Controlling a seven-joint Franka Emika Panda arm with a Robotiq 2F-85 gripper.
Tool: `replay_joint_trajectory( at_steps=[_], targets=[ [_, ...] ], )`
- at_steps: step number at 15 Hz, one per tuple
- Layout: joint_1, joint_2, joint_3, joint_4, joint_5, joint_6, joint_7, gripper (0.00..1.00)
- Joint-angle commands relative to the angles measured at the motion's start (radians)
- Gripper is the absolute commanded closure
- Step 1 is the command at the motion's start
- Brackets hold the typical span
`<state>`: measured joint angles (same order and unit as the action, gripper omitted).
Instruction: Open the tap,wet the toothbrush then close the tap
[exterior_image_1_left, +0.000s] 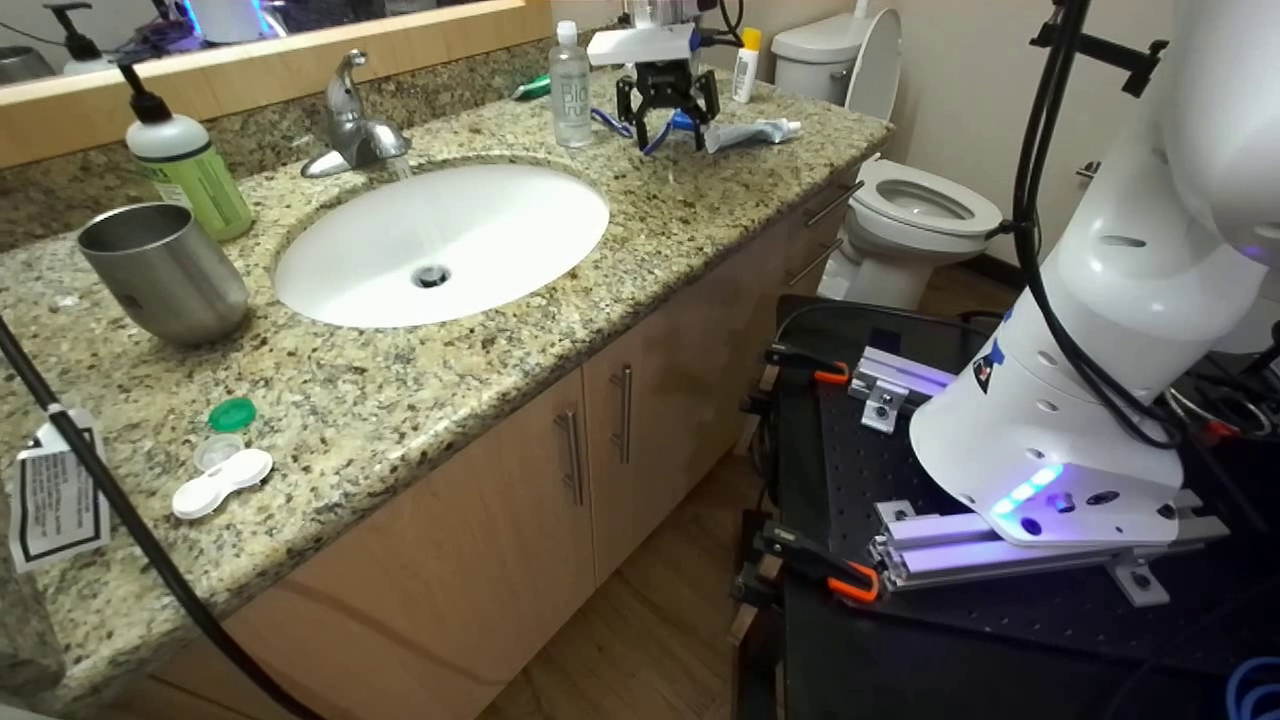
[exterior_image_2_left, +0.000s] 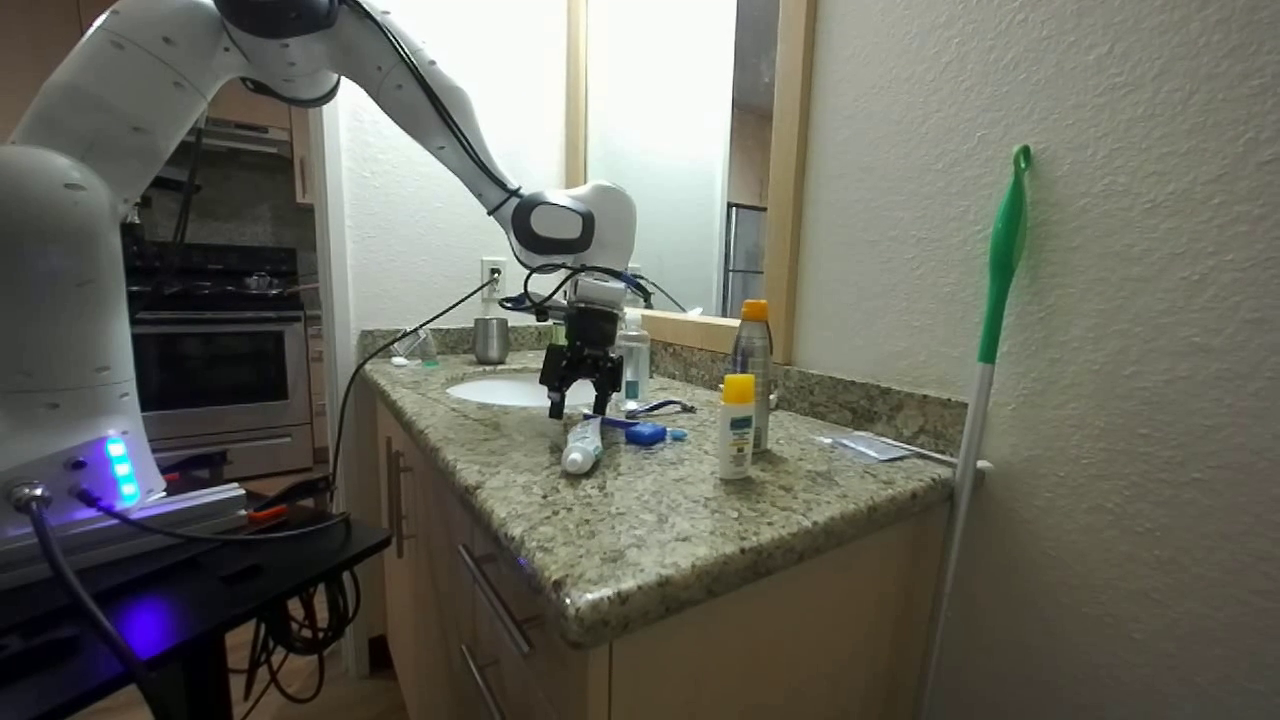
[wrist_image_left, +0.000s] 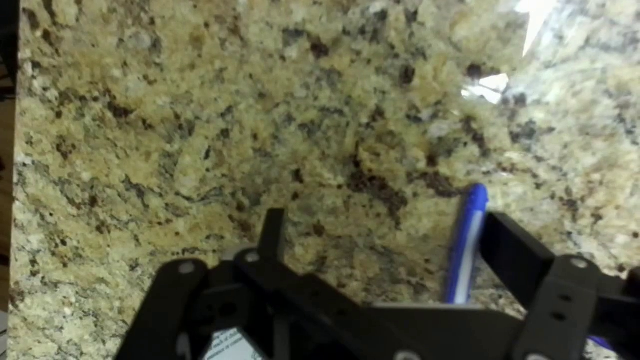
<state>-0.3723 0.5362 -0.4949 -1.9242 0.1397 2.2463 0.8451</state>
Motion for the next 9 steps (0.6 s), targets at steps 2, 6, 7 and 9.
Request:
replay_joint_trajectory(
  at_steps=[2,6,7,9],
  targets=[
    [-0.044,0.017,0.036,0.019,0.03,-0.019,-0.028,0.25],
    [-0.072,0.021,0.064,0.038,0.085,-0.005,-0.066,0.48],
    [-0.076,0.021,0.068,0.041,0.095,0.002,-0.077,0.56],
    [-0.081,0.023,0.075,0.045,0.109,0.011,-0.091,0.69]
  ],
)
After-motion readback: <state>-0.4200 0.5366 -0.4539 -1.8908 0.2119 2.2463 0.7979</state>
